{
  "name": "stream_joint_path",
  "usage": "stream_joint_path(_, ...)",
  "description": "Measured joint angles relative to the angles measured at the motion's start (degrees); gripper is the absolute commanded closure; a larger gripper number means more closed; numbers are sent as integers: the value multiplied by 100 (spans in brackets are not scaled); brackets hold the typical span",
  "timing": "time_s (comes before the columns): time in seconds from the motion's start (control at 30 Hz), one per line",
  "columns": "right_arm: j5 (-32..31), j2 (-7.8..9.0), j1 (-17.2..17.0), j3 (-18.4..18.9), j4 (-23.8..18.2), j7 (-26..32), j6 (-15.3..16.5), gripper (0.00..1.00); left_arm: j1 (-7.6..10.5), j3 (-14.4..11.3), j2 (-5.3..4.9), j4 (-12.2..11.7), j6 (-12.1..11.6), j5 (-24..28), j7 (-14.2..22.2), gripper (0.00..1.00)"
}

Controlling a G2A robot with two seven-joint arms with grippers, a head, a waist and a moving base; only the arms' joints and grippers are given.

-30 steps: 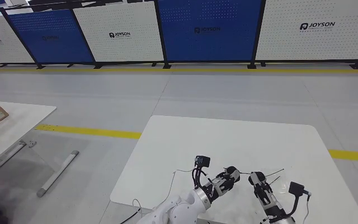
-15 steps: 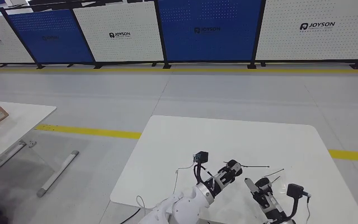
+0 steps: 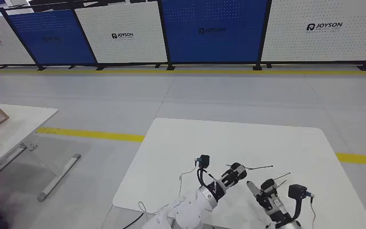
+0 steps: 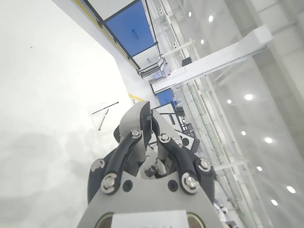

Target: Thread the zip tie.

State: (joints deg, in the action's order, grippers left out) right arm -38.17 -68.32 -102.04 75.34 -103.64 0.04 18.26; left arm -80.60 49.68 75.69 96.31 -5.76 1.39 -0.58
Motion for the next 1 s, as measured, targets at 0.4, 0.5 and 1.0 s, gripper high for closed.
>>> stream_joint_path(0.4, -974, 40, 116, -14, 114, 502, -251, 0, -161, 259, -56, 172, -245, 373, 314, 100)
stream_joint_path(0.5, -975, 40, 116, -14, 114, 503, -251, 0, -161, 259, -56, 172, -245, 372, 314, 100)
stream_joint_path(1.0, -1119, 113, 109, 16, 35, 220, 122, 0, -208, 276, -51, 204, -432, 861, 587, 100)
